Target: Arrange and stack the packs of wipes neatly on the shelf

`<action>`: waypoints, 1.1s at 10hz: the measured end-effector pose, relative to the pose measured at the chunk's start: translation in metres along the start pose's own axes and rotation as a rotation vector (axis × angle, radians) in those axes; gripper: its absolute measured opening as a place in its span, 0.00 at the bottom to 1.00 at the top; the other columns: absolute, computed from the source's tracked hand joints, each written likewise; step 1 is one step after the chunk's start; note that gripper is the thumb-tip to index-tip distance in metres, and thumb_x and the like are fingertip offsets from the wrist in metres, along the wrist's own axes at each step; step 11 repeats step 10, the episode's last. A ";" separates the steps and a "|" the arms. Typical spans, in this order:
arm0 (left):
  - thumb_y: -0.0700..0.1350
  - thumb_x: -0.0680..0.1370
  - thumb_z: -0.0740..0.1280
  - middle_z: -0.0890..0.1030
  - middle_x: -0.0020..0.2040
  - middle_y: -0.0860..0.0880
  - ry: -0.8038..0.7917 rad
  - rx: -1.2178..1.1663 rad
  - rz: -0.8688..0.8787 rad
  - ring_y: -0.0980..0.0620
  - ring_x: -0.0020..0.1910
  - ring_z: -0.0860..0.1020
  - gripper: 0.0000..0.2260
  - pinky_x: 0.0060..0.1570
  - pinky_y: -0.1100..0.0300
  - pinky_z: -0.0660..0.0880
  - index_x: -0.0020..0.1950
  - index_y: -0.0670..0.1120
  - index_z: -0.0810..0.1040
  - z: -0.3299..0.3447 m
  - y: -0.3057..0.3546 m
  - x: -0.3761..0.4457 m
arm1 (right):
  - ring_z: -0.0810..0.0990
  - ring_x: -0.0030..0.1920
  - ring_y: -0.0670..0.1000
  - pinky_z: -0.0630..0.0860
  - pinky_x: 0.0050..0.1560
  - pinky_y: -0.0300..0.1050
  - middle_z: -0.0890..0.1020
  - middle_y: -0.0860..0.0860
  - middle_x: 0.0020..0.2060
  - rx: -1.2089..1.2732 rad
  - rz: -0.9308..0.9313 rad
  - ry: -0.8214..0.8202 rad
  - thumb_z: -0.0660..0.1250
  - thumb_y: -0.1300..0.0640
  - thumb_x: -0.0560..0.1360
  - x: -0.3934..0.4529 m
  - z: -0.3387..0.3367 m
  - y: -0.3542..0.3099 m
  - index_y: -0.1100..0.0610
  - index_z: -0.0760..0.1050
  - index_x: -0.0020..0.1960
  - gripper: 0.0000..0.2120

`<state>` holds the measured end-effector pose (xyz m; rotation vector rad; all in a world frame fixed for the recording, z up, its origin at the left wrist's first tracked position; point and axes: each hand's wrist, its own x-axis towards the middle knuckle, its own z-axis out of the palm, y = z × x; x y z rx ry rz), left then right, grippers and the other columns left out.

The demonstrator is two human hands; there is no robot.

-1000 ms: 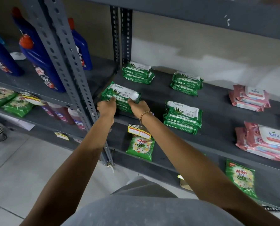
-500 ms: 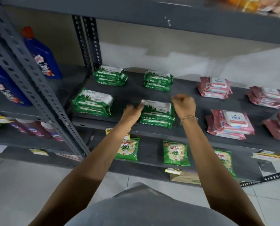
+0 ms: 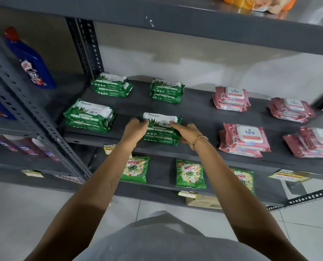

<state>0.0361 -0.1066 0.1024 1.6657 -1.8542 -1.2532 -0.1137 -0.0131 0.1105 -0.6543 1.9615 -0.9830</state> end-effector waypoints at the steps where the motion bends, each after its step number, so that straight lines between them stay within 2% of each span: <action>1: 0.48 0.80 0.60 0.72 0.68 0.37 0.330 0.302 0.396 0.38 0.67 0.70 0.24 0.63 0.45 0.69 0.72 0.38 0.65 0.015 0.007 -0.012 | 0.75 0.35 0.52 0.73 0.40 0.46 0.77 0.55 0.32 -0.202 -0.187 0.140 0.64 0.41 0.74 -0.011 -0.036 0.001 0.58 0.73 0.34 0.21; 2: 0.52 0.81 0.55 0.68 0.73 0.39 0.238 0.458 0.586 0.41 0.74 0.63 0.25 0.73 0.45 0.58 0.74 0.39 0.64 0.037 0.030 -0.020 | 0.79 0.51 0.58 0.72 0.51 0.44 0.82 0.60 0.52 -0.409 -0.378 0.401 0.60 0.51 0.79 -0.023 -0.090 0.008 0.61 0.79 0.51 0.16; 3: 0.54 0.82 0.47 0.57 0.78 0.43 0.124 0.665 0.585 0.44 0.78 0.51 0.27 0.75 0.45 0.43 0.78 0.41 0.56 0.061 0.039 -0.021 | 0.77 0.59 0.61 0.71 0.58 0.48 0.78 0.62 0.60 -0.559 -0.482 0.585 0.58 0.57 0.79 -0.029 -0.155 0.030 0.65 0.75 0.60 0.15; 4: 0.53 0.82 0.44 0.53 0.79 0.44 0.090 0.830 0.546 0.44 0.78 0.47 0.27 0.75 0.45 0.40 0.78 0.41 0.53 0.073 0.029 -0.016 | 0.68 0.69 0.60 0.65 0.67 0.56 0.73 0.61 0.66 -0.775 -0.384 0.435 0.50 0.54 0.80 -0.014 -0.184 0.055 0.64 0.71 0.64 0.21; 5: 0.52 0.82 0.44 0.54 0.79 0.45 0.117 0.860 0.523 0.45 0.78 0.50 0.27 0.76 0.47 0.45 0.78 0.40 0.55 0.078 0.026 -0.017 | 0.61 0.73 0.56 0.59 0.71 0.59 0.69 0.55 0.70 -0.938 -0.290 0.333 0.44 0.50 0.79 -0.001 -0.182 0.073 0.59 0.68 0.66 0.24; 6: 0.52 0.83 0.44 0.54 0.79 0.45 0.118 0.862 0.514 0.46 0.78 0.50 0.27 0.76 0.50 0.46 0.78 0.40 0.54 0.079 0.027 -0.017 | 0.63 0.72 0.56 0.58 0.73 0.60 0.70 0.55 0.70 -0.932 -0.304 0.358 0.44 0.50 0.80 0.007 -0.181 0.077 0.59 0.67 0.69 0.24; 8: 0.52 0.82 0.42 0.51 0.80 0.46 0.110 0.951 0.484 0.46 0.79 0.48 0.27 0.76 0.50 0.46 0.79 0.41 0.50 0.084 0.024 -0.017 | 0.59 0.75 0.55 0.52 0.76 0.57 0.65 0.53 0.74 -0.954 -0.297 0.375 0.43 0.50 0.81 0.003 -0.177 0.083 0.58 0.61 0.74 0.25; 9: 0.55 0.82 0.40 0.47 0.80 0.46 0.079 0.931 0.461 0.46 0.79 0.44 0.28 0.76 0.50 0.42 0.79 0.41 0.47 0.080 0.027 -0.020 | 0.55 0.76 0.55 0.47 0.76 0.61 0.64 0.53 0.74 -0.991 -0.261 0.330 0.42 0.49 0.81 0.001 -0.178 0.075 0.58 0.61 0.73 0.25; 10: 0.57 0.82 0.39 0.44 0.80 0.47 0.074 0.913 0.495 0.46 0.78 0.38 0.30 0.76 0.48 0.39 0.79 0.42 0.45 0.079 0.034 -0.028 | 0.50 0.77 0.55 0.42 0.74 0.64 0.61 0.52 0.76 -1.032 -0.291 0.397 0.42 0.46 0.81 -0.004 -0.178 0.069 0.58 0.58 0.75 0.27; 11: 0.57 0.82 0.39 0.44 0.80 0.47 0.074 0.913 0.495 0.46 0.78 0.38 0.30 0.76 0.48 0.39 0.79 0.42 0.45 0.079 0.034 -0.028 | 0.50 0.77 0.55 0.42 0.74 0.64 0.61 0.52 0.76 -1.032 -0.291 0.397 0.42 0.46 0.81 -0.004 -0.178 0.069 0.58 0.58 0.75 0.27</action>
